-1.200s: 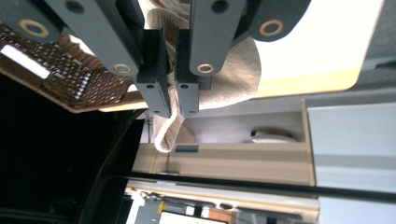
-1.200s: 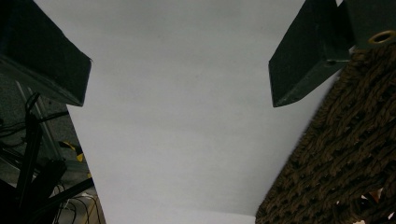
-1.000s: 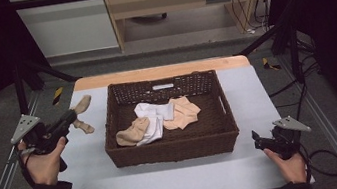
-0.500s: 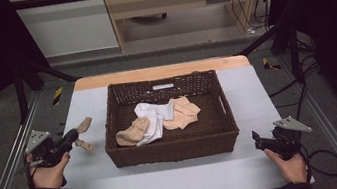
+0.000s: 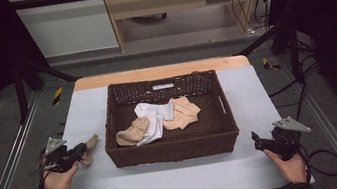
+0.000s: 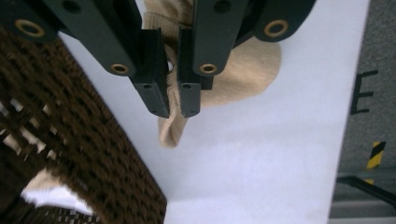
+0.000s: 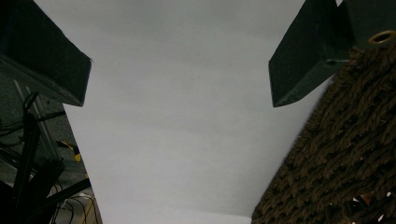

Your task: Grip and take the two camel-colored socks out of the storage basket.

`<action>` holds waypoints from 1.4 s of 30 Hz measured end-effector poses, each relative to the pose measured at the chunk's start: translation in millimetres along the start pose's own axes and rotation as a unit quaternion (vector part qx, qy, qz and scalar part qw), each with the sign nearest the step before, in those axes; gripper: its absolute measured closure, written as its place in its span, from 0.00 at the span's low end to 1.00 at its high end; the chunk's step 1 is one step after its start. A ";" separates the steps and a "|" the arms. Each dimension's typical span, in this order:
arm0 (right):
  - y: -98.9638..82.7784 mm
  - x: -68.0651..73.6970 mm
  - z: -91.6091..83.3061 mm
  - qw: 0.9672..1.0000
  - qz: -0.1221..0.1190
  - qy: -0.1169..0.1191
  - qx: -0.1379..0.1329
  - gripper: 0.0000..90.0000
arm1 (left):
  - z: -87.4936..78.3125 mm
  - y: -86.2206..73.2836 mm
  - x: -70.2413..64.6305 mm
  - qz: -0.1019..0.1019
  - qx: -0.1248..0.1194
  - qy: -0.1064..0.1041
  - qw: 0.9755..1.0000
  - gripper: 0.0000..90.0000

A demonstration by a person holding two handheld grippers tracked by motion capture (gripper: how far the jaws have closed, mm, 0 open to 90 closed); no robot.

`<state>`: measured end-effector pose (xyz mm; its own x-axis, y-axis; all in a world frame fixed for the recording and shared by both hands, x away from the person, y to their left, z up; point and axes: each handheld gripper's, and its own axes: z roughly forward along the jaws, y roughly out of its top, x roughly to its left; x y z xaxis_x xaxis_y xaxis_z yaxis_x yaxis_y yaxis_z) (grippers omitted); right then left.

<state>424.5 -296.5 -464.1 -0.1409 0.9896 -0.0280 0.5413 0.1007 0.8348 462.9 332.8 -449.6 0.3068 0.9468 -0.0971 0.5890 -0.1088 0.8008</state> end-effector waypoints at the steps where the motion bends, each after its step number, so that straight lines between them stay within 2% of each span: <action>1: 0.0 0.1 0.1 1.000 0.000 0.000 0.001 0.07 | 1.3 -0.4 -1.2 0.003 -0.001 0.000 1.000 0.81; 6: 0.0 -0.1 0.2 1.000 0.001 0.000 0.001 0.07 | -2.3 3.0 -3.4 -0.002 -0.021 -0.005 1.000 0.65; 7: 0.0 -0.1 0.1 1.000 0.000 0.000 0.001 0.07 | -6.0 6.3 -4.9 -0.003 -0.034 -0.008 0.999 0.63; 8: 0.0 -0.1 0.1 1.000 0.000 0.000 0.001 0.07 | -6.0 6.3 -4.9 -0.003 -0.034 -0.008 0.999 0.62; 9: 0.1 -0.1 0.0 1.000 0.001 -0.001 0.001 0.07 | -10.4 10.2 -6.6 -0.006 -0.048 -0.012 0.999 0.61; 12: 0.1 -0.3 0.0 1.000 0.001 0.000 0.001 0.07 | -15.4 14.5 -8.9 -0.007 -0.061 -0.015 0.998 0.60; 14: 0.1 -1.0 0.1 1.000 0.002 0.000 0.000 0.07 | -23.7 22.8 -14.0 -0.004 -0.080 -0.021 0.997 0.59; 16: 0.1 -1.0 0.1 1.000 0.003 0.000 0.001 0.07 | -26.4 25.8 -16.1 -0.003 -0.086 -0.022 0.996 0.59; 21: -0.1 -1.0 0.5 1.000 0.004 0.000 0.001 0.07 | -37.4 42.7 -28.9 0.002 -0.113 -0.033 0.993 0.58; 29: -0.5 -1.2 1.5 1.000 0.004 -0.003 0.003 0.06 | -42.5 65.5 -40.0 0.008 -0.136 -0.045 0.990 0.56; 33: -0.3 -1.6 1.8 1.000 0.005 -0.001 0.003 0.06 | -38.9 82.4 -56.5 0.020 -0.143 -0.048 0.988 0.54; 34: -0.3 -1.6 1.8 1.000 0.005 -0.001 0.003 0.06 | -38.9 82.4 -56.5 0.020 -0.143 -0.048 0.988 0.54; 35: -0.3 -1.9 1.8 1.000 0.004 -0.001 0.003 0.06 | -37.4 89.8 -64.6 0.026 -0.146 -0.051 0.988 0.54; 37: -0.1 -1.8 1.6 1.000 0.006 -0.001 0.003 0.06 | -35.6 97.5 -72.2 0.034 -0.147 -0.052 0.987 0.53; 38: 0.0 -1.9 1.5 1.000 0.006 0.000 0.003 0.06 | -35.6 97.5 -72.2 0.034 -0.147 -0.052 0.987 0.53; 41: 0.0 -1.8 1.5 1.000 0.006 -0.001 0.002 0.06 | -29.7 110.9 -86.1 0.043 -0.147 -0.056 0.987 0.52; 42: 0.0 -1.8 1.5 1.000 0.006 -0.001 0.002 0.06 | -29.7 110.9 -86.1 0.043 -0.147 -0.056 0.987 0.52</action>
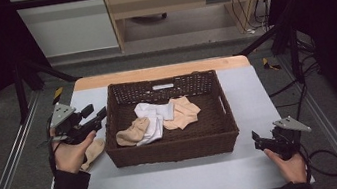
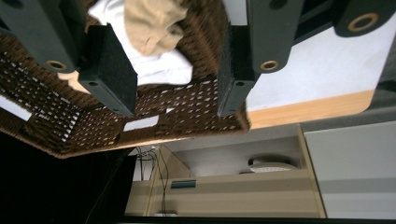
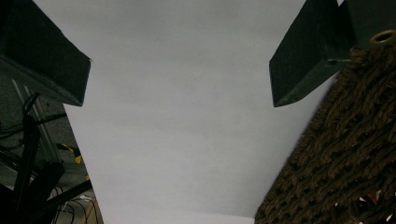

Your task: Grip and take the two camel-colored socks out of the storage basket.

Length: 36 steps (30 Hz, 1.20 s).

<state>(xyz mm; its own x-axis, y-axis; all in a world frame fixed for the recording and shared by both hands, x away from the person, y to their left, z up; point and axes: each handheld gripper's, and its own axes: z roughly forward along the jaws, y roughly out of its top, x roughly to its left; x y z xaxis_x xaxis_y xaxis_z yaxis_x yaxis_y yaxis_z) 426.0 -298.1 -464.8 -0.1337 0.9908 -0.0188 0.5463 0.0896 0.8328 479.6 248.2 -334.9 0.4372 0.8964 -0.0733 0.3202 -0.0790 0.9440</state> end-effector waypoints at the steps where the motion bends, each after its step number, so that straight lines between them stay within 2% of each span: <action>1: 0.1 -0.2 0.1 1.000 0.001 0.001 0.001 0.06 | 3.4 2.1 -3.1 0.005 0.000 0.000 1.000 0.52; 3: 0.1 -0.4 0.1 1.000 0.001 0.001 0.000 0.06 | 13.9 7.8 -12.9 0.014 0.002 -0.002 1.000 0.51; 8: 0.2 -0.5 0.0 1.000 0.002 0.002 0.000 0.06 | 29.4 12.8 -24.3 0.023 0.003 -0.003 1.000 0.50; 10: 0.2 -0.7 0.2 1.000 0.002 0.002 -0.001 0.06 | 43.0 13.2 -29.4 0.031 0.013 0.000 0.999 0.50; 12: 0.2 -0.5 0.1 1.000 0.002 0.002 0.000 0.06 | 53.1 11.3 -31.2 0.031 0.023 0.001 0.999 0.50; 13: 0.2 -0.5 0.1 1.000 0.002 0.002 0.000 0.06 | 53.1 11.3 -31.2 0.031 0.023 0.001 0.999 0.50; 16: 0.2 -0.4 0.2 1.000 0.002 0.003 0.001 0.06 | 67.6 6.0 -32.7 0.042 0.044 0.010 0.998 0.50; 19: 0.1 -0.6 0.8 1.000 -0.001 0.002 0.001 0.06 | 83.5 -3.4 -35.5 0.043 0.068 0.006 0.997 0.50; 20: 0.1 -0.6 0.8 1.000 -0.001 0.002 0.001 0.06 | 83.5 -3.4 -35.5 0.043 0.068 0.006 0.997 0.51; 21: 0.1 -0.6 1.0 1.000 0.000 0.002 0.002 0.06 | 90.4 -7.8 -38.2 0.049 0.080 0.003 0.996 0.51; 24: 0.1 -0.6 0.9 1.000 0.000 0.003 0.002 0.06 | 97.0 -12.1 -42.1 0.054 0.089 0.003 0.995 0.50; 25: 0.1 -0.5 1.0 1.000 0.002 0.003 0.002 0.06 | 103.2 -16.1 -45.3 0.062 0.105 0.004 0.993 0.50; 27: 0.1 -0.5 1.1 1.000 0.002 0.004 0.002 0.06 | 106.2 -18.3 -46.7 0.063 0.110 0.004 0.992 0.50; 31: 0.0 -0.5 1.1 1.000 0.002 0.005 0.002 0.06 | 118.7 -30.3 -49.3 0.071 0.145 0.000 0.987 0.48; 33: 0.0 -0.4 1.4 1.000 0.002 0.005 0.002 0.06 | 121.2 -33.3 -49.6 0.069 0.150 -0.001 0.986 0.47; 34: 0.1 -0.4 1.5 1.000 0.002 0.004 0.002 0.06 | 125.3 -38.2 -49.6 0.069 0.159 -0.001 0.985 0.47; 35: 0.1 -0.4 1.5 1.000 0.002 0.004 0.002 0.06 | 125.3 -38.2 -49.6 0.069 0.159 -0.001 0.985 0.46; 36: 0.0 -0.2 1.7 1.000 0.001 0.005 0.004 0.06 | 127.2 -40.4 -49.3 0.072 0.166 0.000 0.983 0.45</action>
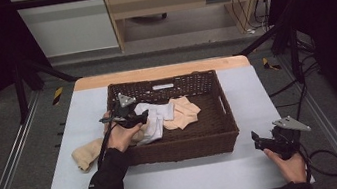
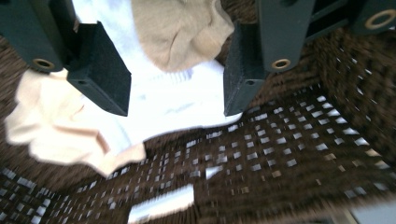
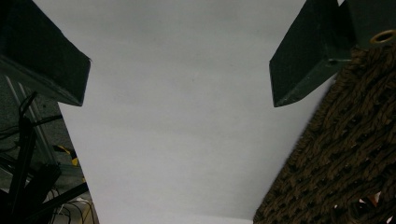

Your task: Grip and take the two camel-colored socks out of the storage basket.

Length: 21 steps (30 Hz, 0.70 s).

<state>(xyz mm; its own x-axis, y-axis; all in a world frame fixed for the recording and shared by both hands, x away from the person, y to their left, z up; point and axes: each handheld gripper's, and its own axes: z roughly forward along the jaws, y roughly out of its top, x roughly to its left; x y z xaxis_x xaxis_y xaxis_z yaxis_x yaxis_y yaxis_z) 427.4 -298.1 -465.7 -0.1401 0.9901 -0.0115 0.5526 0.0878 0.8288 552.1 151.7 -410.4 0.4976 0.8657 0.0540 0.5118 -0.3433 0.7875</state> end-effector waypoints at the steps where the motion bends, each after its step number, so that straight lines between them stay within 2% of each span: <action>1: 0.0 0.0 0.0 1.000 0.000 0.000 0.000 0.06 | 1.9 -1.2 0.0 0.000 0.003 0.000 1.000 0.45; 6: 0.0 0.1 0.3 1.000 0.000 0.000 0.001 0.06 | 11.7 -8.2 3.2 0.001 0.038 0.004 0.999 0.37; 7: 0.0 0.2 0.2 1.000 -0.001 0.001 0.001 0.06 | 11.7 -8.2 3.2 0.001 0.038 0.004 0.999 0.36; 8: -0.1 0.3 0.2 1.000 -0.001 0.001 0.001 0.06 | 13.7 -10.2 3.4 0.008 0.049 0.005 0.999 0.35; 13: -0.1 0.3 0.3 1.000 -0.001 0.001 0.001 0.06 | 14.8 -11.8 2.5 0.018 0.056 0.002 0.998 0.31; 14: -0.1 0.4 0.4 1.000 0.000 0.001 0.002 0.06 | 16.7 -13.8 2.5 0.021 0.069 -0.002 0.997 0.30; 17: -0.2 0.5 0.5 1.000 -0.001 0.001 0.002 0.06 | 17.5 -14.8 2.9 0.024 0.078 -0.004 0.997 0.30; 18: -0.3 0.6 0.6 1.000 -0.001 0.001 0.003 0.06 | 18.4 -15.5 2.7 0.016 0.088 -0.009 0.996 0.33; 21: -0.4 0.3 1.0 1.000 -0.004 0.000 0.003 0.06 | 19.5 -16.3 3.0 0.020 0.097 -0.005 0.995 0.39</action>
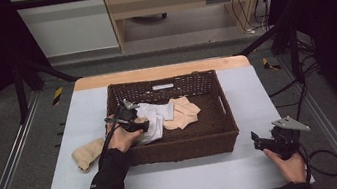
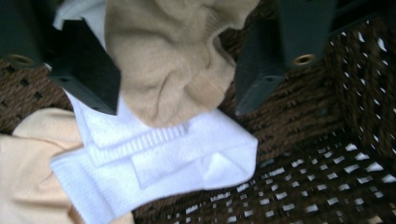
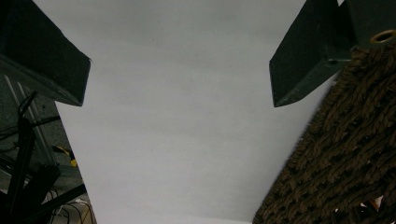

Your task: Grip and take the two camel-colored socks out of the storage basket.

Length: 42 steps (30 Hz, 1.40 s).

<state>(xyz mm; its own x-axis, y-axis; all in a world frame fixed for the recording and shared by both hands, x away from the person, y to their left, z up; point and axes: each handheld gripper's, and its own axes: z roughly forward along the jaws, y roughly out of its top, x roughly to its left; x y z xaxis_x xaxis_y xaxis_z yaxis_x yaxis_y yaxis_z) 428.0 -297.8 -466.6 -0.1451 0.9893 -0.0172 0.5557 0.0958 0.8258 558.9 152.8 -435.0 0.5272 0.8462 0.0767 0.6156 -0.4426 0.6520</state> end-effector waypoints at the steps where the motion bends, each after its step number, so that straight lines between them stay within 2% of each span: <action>1: 0.0 0.1 0.0 1.000 0.000 0.000 0.000 0.06 | 0.2 -0.4 1.7 -0.008 0.010 -0.003 1.000 0.47; 8: -0.1 0.0 -0.3 1.000 0.000 0.000 0.000 0.06 | -1.5 -1.1 4.8 -0.028 0.021 0.001 0.999 0.79; 11: 0.0 0.0 -0.1 1.000 0.000 0.001 0.000 0.06 | -1.9 -1.1 5.7 -0.035 0.025 0.000 0.999 0.91; 12: -0.1 0.1 -0.1 1.000 0.000 0.001 0.000 0.06 | -2.2 -0.8 5.8 -0.045 0.029 -0.001 0.999 0.91; 14: 0.1 0.2 -0.1 1.000 0.002 0.001 0.001 0.06 | -2.6 -0.8 6.6 -0.053 0.033 -0.005 0.998 0.99; 21: 0.2 0.2 -0.6 1.000 0.003 0.002 0.001 0.07 | -3.4 0.0 5.5 -0.046 0.029 -0.003 0.999 0.99; 22: 0.2 0.3 -0.5 1.000 0.004 0.002 0.001 0.07 | -2.0 0.1 4.5 -0.040 0.025 -0.003 0.999 0.90; 23: 0.2 0.2 -0.4 1.000 0.004 0.002 0.001 0.07 | 0.8 -0.6 3.7 -0.027 0.022 -0.014 0.999 0.75; 24: 0.2 0.3 -0.4 1.000 0.004 0.002 0.001 0.07 | 0.8 -0.6 3.7 -0.027 0.022 -0.014 0.999 0.60; 25: 0.2 0.2 -0.3 1.000 0.004 0.002 0.001 0.07 | 5.3 -1.6 0.9 -0.011 0.025 -0.031 0.999 0.54; 26: 0.2 0.2 -0.3 1.000 0.004 0.002 0.001 0.07 | 5.3 -1.6 0.9 -0.011 0.025 -0.031 0.999 0.50; 28: 0.2 0.3 -0.3 1.000 0.006 0.002 0.002 0.07 | 9.1 -2.3 1.7 -0.006 0.037 -0.030 0.999 0.47; 30: 0.2 0.1 -0.2 1.000 0.005 0.002 0.002 0.07 | 9.4 -2.4 2.5 -0.009 0.037 -0.031 0.999 0.48; 33: 0.1 0.2 -0.3 1.000 0.005 0.002 0.002 0.07 | 8.3 -2.7 3.8 -0.017 0.044 -0.034 0.998 0.69; 37: 0.2 -0.3 -0.6 1.000 0.004 0.002 0.001 0.07 | 4.1 -2.5 6.7 -0.036 0.041 -0.022 0.998 0.88; 39: 0.3 -0.4 -0.7 1.000 0.005 0.002 0.001 0.07 | 2.6 -2.3 7.1 -0.038 0.038 -0.019 0.998 0.94; 42: 0.3 -0.4 -0.6 1.000 0.005 0.002 0.002 0.07 | -0.7 -1.7 8.1 -0.048 0.032 -0.012 0.998 0.96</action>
<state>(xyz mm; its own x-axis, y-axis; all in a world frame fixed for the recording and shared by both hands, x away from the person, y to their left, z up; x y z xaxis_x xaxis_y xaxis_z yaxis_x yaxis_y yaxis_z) 427.7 -298.2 -466.0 -0.1429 0.9897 -0.0059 0.5605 0.0858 0.8237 561.7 160.6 -434.9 0.4771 0.8788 -0.0025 0.7002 -0.3784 0.6054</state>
